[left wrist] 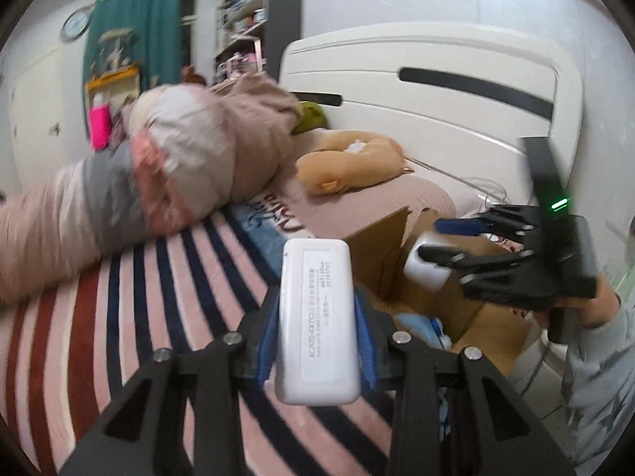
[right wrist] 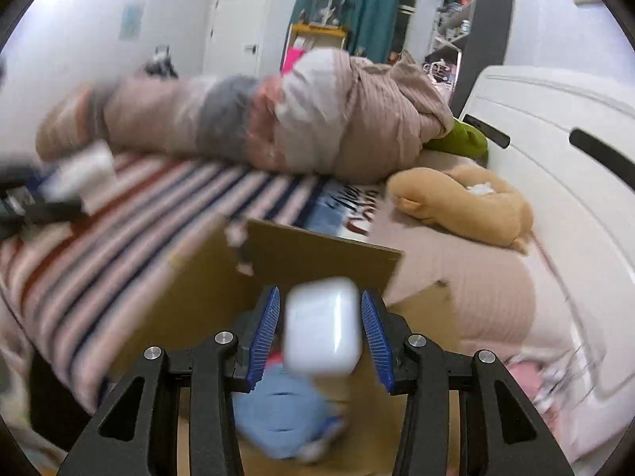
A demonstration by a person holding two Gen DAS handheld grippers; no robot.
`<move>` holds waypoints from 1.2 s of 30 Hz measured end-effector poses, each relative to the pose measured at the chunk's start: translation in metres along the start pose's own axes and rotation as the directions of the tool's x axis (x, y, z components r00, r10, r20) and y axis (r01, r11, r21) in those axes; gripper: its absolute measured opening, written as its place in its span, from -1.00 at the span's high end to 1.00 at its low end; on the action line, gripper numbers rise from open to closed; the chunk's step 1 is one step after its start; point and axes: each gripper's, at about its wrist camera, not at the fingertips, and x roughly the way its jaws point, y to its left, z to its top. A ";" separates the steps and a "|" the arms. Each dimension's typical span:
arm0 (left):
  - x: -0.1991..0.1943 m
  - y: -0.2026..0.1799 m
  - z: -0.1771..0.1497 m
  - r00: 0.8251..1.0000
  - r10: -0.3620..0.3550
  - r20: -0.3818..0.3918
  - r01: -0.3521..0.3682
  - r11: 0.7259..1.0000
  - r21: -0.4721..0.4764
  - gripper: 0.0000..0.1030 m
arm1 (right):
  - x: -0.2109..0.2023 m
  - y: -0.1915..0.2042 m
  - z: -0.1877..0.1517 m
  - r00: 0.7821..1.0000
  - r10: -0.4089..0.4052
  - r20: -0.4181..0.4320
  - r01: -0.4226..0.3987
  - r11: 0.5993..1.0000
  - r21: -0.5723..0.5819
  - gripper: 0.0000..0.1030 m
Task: Organize rigid objects
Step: 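Grasp the AirPods case with the right gripper while the left gripper carries the white case to the box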
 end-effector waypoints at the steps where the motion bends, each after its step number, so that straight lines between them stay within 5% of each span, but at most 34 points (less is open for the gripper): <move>1: 0.007 -0.009 0.007 1.000 -0.011 -0.009 0.011 1.000 0.021 0.38 | 0.010 -0.003 -0.001 0.999 -0.021 -0.026 0.021 1.000 -0.018 0.24; 5: 0.037 -0.036 0.028 0.997 -0.041 -0.061 0.046 0.996 0.080 0.38 | 0.041 -0.016 -0.015 0.995 0.005 -0.103 -0.009 0.999 -0.038 0.33; 11: 0.076 -0.056 0.046 0.984 -0.099 -0.150 0.117 0.986 0.118 0.38 | 0.022 -0.029 -0.032 0.995 0.074 -0.063 -0.072 0.997 0.034 0.34; 19: 0.114 -0.065 0.040 0.963 -0.090 -0.252 0.127 0.983 0.135 0.38 | 0.012 -0.032 -0.039 0.989 0.148 -0.028 -0.146 0.987 0.061 0.33; 30: 0.109 -0.048 0.038 0.973 -0.064 -0.223 0.090 0.990 0.112 0.38 | 0.013 -0.027 -0.039 0.986 0.162 -0.040 -0.158 0.985 0.069 0.32; 36: 0.063 -0.015 0.037 0.987 -0.068 -0.145 0.076 0.996 0.048 0.09 | 0.002 -0.020 -0.026 0.992 0.118 -0.046 -0.114 0.991 0.069 0.32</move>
